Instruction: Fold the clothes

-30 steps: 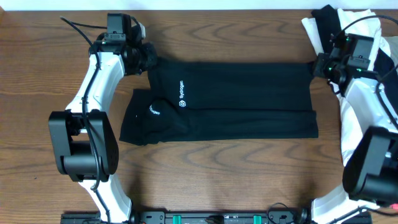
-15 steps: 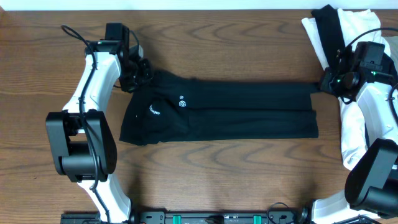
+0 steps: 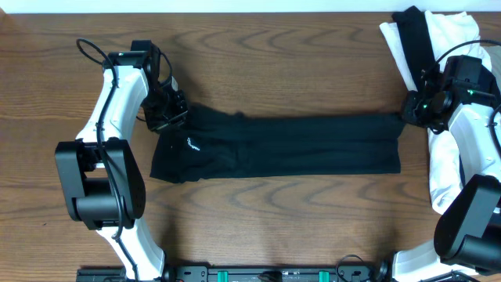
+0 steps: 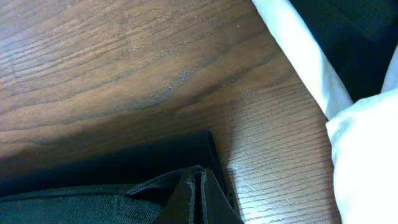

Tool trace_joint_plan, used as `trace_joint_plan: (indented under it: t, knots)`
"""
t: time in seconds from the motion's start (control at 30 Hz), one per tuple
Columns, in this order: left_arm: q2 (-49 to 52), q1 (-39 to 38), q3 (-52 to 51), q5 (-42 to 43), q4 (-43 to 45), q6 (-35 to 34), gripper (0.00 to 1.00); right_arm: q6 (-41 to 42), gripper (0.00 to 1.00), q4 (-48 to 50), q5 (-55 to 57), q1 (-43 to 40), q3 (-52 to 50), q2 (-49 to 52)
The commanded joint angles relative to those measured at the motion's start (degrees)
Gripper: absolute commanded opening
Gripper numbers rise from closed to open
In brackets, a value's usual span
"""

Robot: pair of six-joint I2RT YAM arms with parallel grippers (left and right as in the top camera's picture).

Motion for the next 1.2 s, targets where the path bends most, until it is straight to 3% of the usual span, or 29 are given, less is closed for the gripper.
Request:
trace_joint_plan:
  t: [0.0, 0.53, 0.7, 1.17]
  knots:
    - [-1.05, 0.2, 0.26, -0.74, -1.4, 0.9, 0.06, -0.57, 0.01, -0.35, 1.05, -0.44, -0.02, 0.57]
    - [-1.03, 0.17, -0.13, -0.74, 0.52, 0.85, 0.08, -0.59, 0.01, -1.38, 1.05, -0.44, -0.02, 4.48]
    - [-1.03, -0.22, -1.51, -0.74, 0.31, 0.87, 0.28, -0.59, 0.01, -1.38, 1.05, -0.44, -0.02, 4.48]
    - [-1.03, -0.63, -1.81, -0.74, -0.04, 0.87, 0.28, -0.57, 0.02, -1.62, 1.07, -0.44, -0.02, 4.48]
